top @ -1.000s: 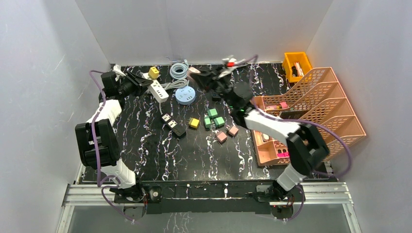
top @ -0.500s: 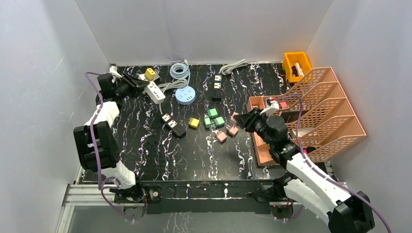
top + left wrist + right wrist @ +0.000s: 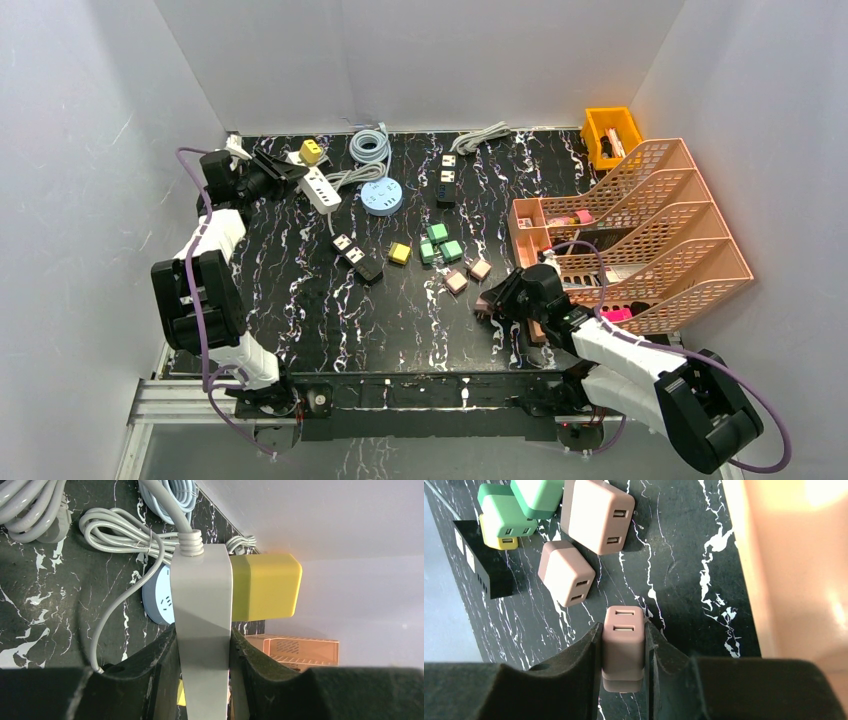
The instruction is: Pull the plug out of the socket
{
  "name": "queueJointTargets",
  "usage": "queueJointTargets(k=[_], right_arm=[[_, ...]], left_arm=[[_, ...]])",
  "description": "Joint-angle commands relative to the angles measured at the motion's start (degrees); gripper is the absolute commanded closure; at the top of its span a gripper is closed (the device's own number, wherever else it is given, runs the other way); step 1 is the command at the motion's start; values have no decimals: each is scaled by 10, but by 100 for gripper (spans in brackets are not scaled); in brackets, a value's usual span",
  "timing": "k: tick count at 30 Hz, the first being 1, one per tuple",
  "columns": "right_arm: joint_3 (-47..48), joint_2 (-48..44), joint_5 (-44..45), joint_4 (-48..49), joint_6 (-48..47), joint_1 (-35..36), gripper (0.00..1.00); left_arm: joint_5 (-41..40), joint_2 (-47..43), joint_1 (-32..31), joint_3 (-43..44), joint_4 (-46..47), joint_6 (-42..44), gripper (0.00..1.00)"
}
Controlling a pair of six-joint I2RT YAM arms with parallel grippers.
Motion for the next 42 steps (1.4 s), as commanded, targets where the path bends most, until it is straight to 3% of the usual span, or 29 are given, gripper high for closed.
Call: queueJointTargets(k=[1,2,6,10,14,17,19,21,23,26,32,37,42], right_arm=[[18,12,30,16,-24,2,53],[24,14,29,25,-33,3,31],[54,17,25,83,-78,9,3],[116,-7,108,110,-132,43,2],[197,-9,304,117,-210,110,2],[283,64,419,129,-264,144,2],[357,141,386,152,-317,144,2],[447,246,246,175,-409,141,2],[582,334,72,126,-483,135,2],[673,409,-55,140,-517,135,2],[850,533,-133,80,-493,124,2],[932,590,-170,46,-480,123,2],[985,639,-168,8,-466,123,10]], left_arm=[[28,-56,2,5,39,1,100],[29,-57,3,5,40,0,100],[35,-57,3,3,48,-6,100],[51,-56,2,8,48,-5,100],[59,-50,-19,33,15,39,100],[53,-43,-53,82,-60,124,100],[47,-47,-66,93,-83,149,100],[48,-54,-72,95,-88,163,100],[49,-62,-78,97,-91,174,100],[52,-67,-85,101,-101,185,100],[53,-68,-89,108,-110,191,100],[48,-66,-90,109,-115,194,100],[41,-64,-90,110,-122,199,100]])
